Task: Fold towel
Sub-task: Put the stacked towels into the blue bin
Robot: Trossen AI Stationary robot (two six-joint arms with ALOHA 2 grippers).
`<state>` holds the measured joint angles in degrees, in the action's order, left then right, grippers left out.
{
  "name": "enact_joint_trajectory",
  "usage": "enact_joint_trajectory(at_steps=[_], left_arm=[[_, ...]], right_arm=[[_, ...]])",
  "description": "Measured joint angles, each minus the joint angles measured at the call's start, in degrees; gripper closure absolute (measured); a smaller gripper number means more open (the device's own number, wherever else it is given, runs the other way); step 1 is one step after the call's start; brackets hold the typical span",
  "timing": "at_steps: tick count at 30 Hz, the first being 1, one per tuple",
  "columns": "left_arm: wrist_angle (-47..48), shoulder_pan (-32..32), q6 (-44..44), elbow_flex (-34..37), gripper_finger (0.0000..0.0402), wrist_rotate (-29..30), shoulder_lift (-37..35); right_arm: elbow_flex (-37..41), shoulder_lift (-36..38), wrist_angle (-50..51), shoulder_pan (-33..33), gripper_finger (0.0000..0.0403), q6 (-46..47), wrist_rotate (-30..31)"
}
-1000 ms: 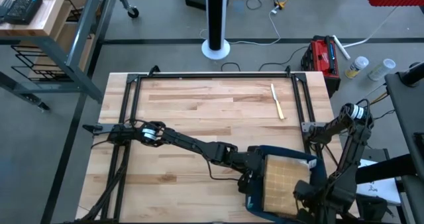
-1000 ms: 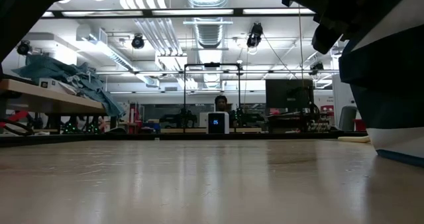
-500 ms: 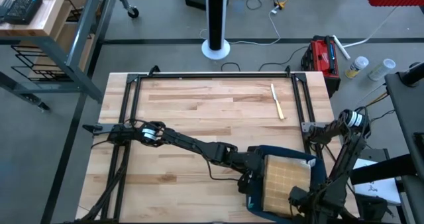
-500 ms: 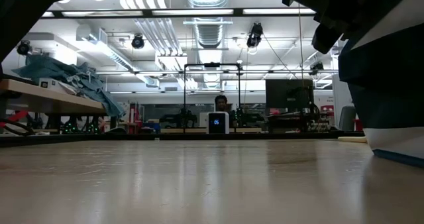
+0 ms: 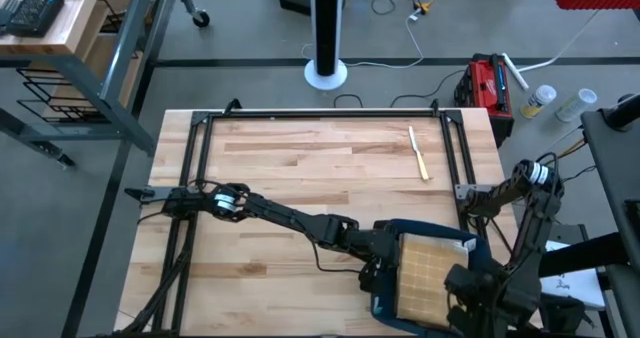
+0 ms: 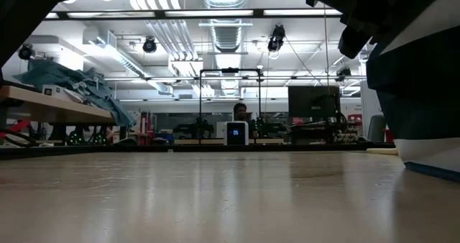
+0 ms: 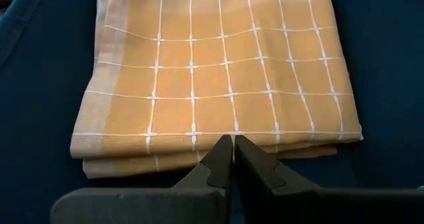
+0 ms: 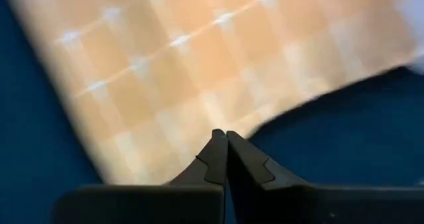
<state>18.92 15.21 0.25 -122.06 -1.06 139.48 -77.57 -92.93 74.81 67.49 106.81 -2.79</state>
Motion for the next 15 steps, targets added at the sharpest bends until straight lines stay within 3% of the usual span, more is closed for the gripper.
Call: enact_joint_trajectory(at_steps=[4,11,15], left_arm=[[0.0,0.0,0.1,0.0,0.0393,0.0,0.0],[0.1,0.0,0.1,0.0,0.0393,0.0,-0.3],[2.6,0.0,0.1,0.2,0.0393,0.0,-1.8]], right_arm=[[2.8,-0.1,0.0,0.0,0.0403,0.2,0.7],[10.0,-1.3,-13.4,-0.1,0.0403,-1.2,1.5],[10.6,-1.2,-12.9,0.0,0.0403,-1.2,3.2]])
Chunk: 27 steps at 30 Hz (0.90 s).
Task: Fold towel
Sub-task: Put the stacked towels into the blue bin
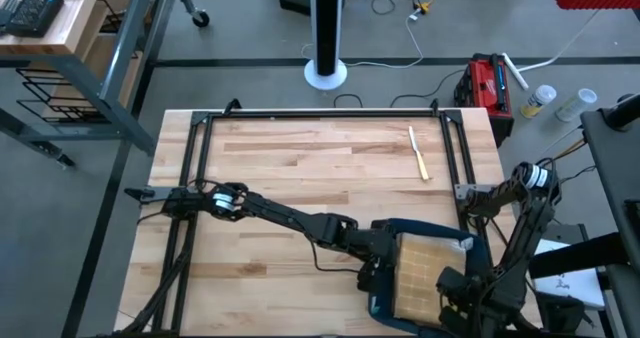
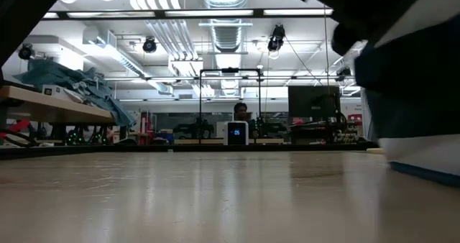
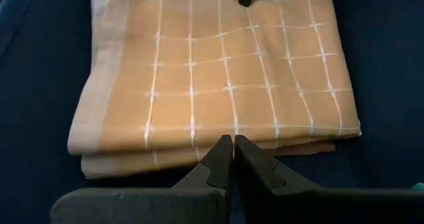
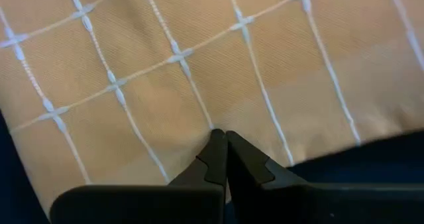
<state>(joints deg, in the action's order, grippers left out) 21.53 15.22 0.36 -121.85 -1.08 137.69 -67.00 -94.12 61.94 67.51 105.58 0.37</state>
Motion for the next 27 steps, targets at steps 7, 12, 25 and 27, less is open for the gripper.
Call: enact_joint_trajectory(at_steps=[7,12,25,27], left_arm=[[11.5,0.5,-1.2,0.1,0.0396,0.5,-5.5],[11.3,1.1,-2.7,0.0,0.0399,0.4,-6.8],[17.5,3.4,-2.9,0.5,0.0398,0.6,-14.6],[17.7,4.0,-2.6,0.5,0.0399,1.1,-15.7]], right_arm=[[-1.0,2.0,4.2,0.3,0.0403,-2.5,19.3],[0.3,2.7,5.2,-0.3,0.0403,-3.7,27.2],[1.7,3.0,8.3,0.3,0.0403,-2.7,42.6],[1.7,3.0,8.3,0.2,0.0403,-2.7,44.3]])
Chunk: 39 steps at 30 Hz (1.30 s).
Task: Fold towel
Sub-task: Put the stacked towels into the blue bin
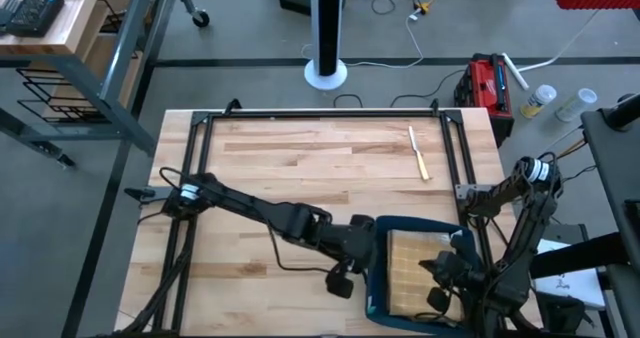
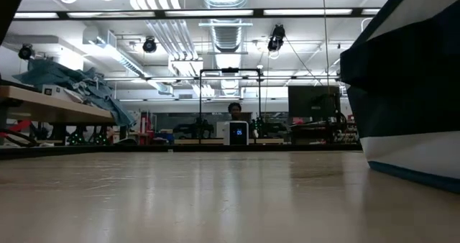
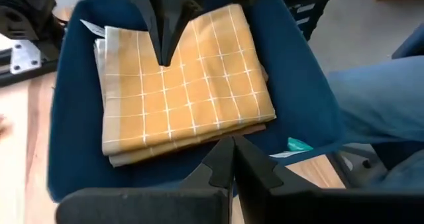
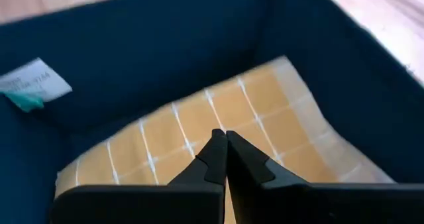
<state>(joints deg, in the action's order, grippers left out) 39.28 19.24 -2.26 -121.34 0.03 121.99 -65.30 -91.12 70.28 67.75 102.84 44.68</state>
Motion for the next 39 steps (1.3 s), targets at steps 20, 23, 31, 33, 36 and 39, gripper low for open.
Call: enact_joint_trajectory(at_steps=[20,23,31,33,36,39], left_arm=[[12.0,10.4,5.5,0.0,0.0401,30.7,-5.4],[14.9,11.4,7.7,0.0,0.0399,32.2,-5.9],[21.7,13.3,19.7,8.6,0.04,34.2,-7.7],[21.5,14.4,23.5,13.0,0.0397,36.9,-10.5],[20.4,16.2,30.6,20.5,0.0396,41.3,-16.2],[17.3,18.3,36.0,29.1,0.0398,45.4,-22.4]], right_arm=[[0.0,2.8,0.4,1.4,0.0403,-4.5,20.9],[0.0,4.5,2.6,-0.4,0.0403,-0.1,11.2],[1.5,4.7,8.3,-9.0,0.0403,4.9,-13.5],[2.5,4.7,5.8,-10.7,0.0403,1.3,-13.3],[3.9,4.7,1.1,-13.8,0.0403,-4.9,-13.7],[5.0,4.6,-2.9,-17.8,0.0403,-9.8,-13.6]])
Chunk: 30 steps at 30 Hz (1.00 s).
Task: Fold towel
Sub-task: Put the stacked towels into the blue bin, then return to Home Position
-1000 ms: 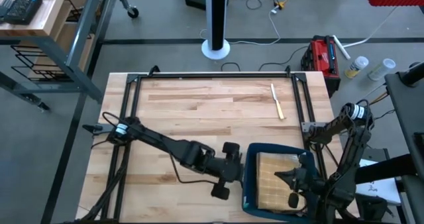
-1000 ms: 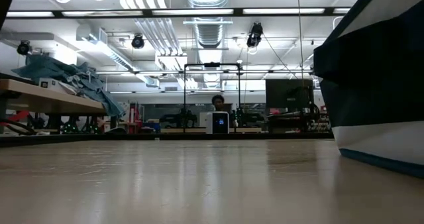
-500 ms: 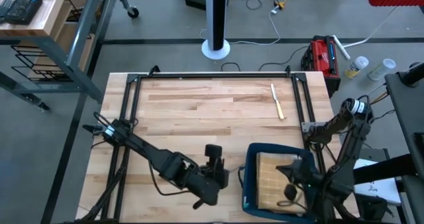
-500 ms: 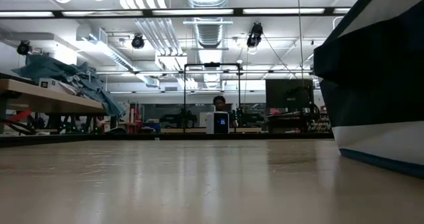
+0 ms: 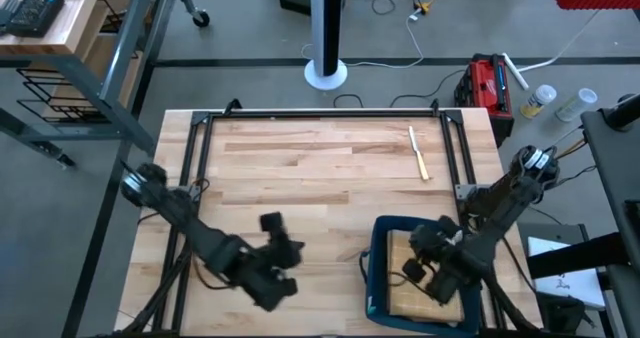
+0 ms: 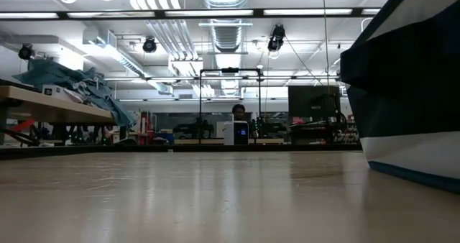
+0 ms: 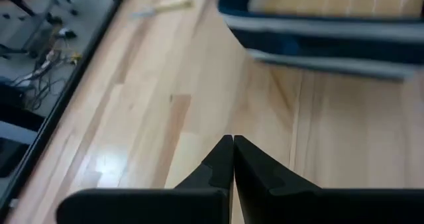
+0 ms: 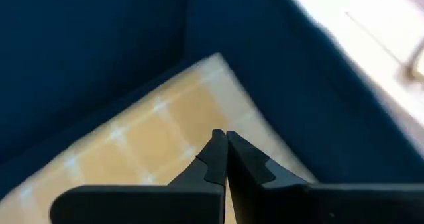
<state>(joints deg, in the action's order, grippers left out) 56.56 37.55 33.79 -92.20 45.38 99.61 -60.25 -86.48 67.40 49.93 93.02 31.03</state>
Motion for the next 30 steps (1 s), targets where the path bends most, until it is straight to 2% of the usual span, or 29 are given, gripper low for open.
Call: enact_joint_trajectory(at_steps=[4,11,15,20,25,28,30], left_arm=[[-10.4,2.0,2.3,11.3,0.04,4.3,-8.9],[-33.5,2.2,-1.2,28.9,0.0401,3.3,-19.1],[-40.7,2.3,-1.8,35.3,0.0397,3.1,-21.8],[-43.3,2.4,-1.8,37.7,0.0398,2.9,-23.3],[-44.2,2.4,-6.7,37.6,0.04,2.7,-25.3],[-44.3,2.3,-11.4,36.5,0.0395,4.0,-26.8],[-44.3,2.3,-15.1,35.6,0.0393,6.1,-28.0]], right_arm=[[1.0,0.0,-0.5,-6.4,0.0403,-5.1,0.0],[2.2,0.0,-5.9,-15.0,0.0403,-18.8,-3.3],[3.3,0.0,-12.0,-17.5,0.0403,-24.7,-6.0],[2.4,1.7,-12.5,-17.3,0.0403,-25.2,-6.1],[-1.2,5.8,-12.3,-16.9,0.0403,-28.7,-8.9],[-4.2,9.4,-12.5,-16.8,0.0403,-36.8,-8.9],[-6.5,11.8,-13.3,-16.8,0.0403,-43.7,-6.6]])
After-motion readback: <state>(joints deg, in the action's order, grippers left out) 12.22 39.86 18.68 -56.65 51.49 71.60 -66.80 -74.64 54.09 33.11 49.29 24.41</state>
